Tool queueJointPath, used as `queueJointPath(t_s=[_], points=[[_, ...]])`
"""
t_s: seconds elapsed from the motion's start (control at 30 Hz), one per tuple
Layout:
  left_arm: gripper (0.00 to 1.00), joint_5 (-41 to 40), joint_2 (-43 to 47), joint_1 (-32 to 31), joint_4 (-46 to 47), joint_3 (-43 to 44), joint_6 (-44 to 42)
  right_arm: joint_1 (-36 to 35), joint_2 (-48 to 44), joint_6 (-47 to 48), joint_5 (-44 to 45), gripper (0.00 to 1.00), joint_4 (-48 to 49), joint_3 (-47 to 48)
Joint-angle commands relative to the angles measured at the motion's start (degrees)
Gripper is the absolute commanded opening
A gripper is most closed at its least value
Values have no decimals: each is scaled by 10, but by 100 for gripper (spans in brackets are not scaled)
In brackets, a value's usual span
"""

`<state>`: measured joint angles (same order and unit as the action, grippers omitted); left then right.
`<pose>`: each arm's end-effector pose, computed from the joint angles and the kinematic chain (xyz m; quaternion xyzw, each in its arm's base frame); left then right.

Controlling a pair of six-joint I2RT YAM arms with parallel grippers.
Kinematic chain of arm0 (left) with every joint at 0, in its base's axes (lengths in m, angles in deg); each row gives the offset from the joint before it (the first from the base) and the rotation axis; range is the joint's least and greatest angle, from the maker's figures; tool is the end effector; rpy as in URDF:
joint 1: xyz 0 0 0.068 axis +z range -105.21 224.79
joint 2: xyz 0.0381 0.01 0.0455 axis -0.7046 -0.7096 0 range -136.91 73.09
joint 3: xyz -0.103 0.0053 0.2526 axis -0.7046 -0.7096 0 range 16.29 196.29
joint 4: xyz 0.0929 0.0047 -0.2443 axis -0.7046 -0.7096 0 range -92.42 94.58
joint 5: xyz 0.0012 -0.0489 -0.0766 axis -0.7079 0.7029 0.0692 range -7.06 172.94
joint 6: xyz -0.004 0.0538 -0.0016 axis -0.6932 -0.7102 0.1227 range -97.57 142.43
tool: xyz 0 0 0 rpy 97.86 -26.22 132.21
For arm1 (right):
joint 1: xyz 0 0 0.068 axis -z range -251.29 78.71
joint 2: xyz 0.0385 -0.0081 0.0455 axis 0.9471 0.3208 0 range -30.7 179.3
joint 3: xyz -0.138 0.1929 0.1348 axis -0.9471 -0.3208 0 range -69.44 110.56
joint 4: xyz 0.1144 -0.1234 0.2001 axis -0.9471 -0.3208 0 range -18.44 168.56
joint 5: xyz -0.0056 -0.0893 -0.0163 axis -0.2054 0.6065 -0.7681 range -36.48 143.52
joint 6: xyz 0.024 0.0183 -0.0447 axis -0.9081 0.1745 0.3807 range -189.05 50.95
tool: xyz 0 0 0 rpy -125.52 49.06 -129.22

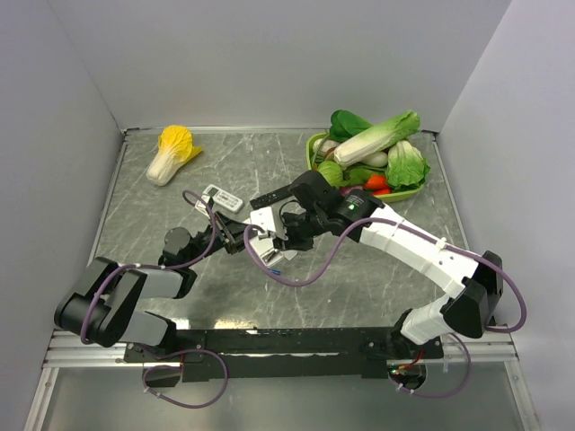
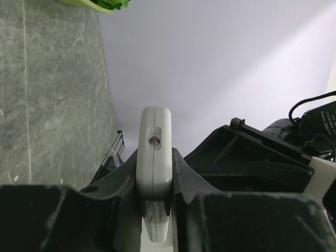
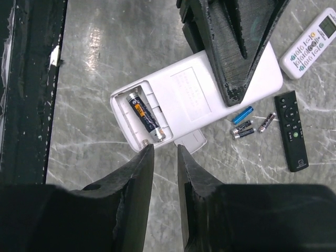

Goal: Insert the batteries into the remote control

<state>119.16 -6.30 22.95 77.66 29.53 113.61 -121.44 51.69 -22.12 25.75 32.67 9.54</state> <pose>0.2031 -0.1041 0.1856 -0.1670 0.6507 -0.7071 0.2206 0.1810 0.2424 0.3404 -0.7374 0.5400 0.2343 0.3312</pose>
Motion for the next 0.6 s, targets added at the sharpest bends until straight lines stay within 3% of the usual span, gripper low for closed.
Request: queueJointPath(t_s=[0.0, 0.57], points=[[1, 10, 2, -3, 336, 16, 0, -14, 3, 26, 6, 33, -19, 28], [1, 17, 3, -3, 335, 22, 0, -36, 33, 49, 10, 32, -27, 43]])
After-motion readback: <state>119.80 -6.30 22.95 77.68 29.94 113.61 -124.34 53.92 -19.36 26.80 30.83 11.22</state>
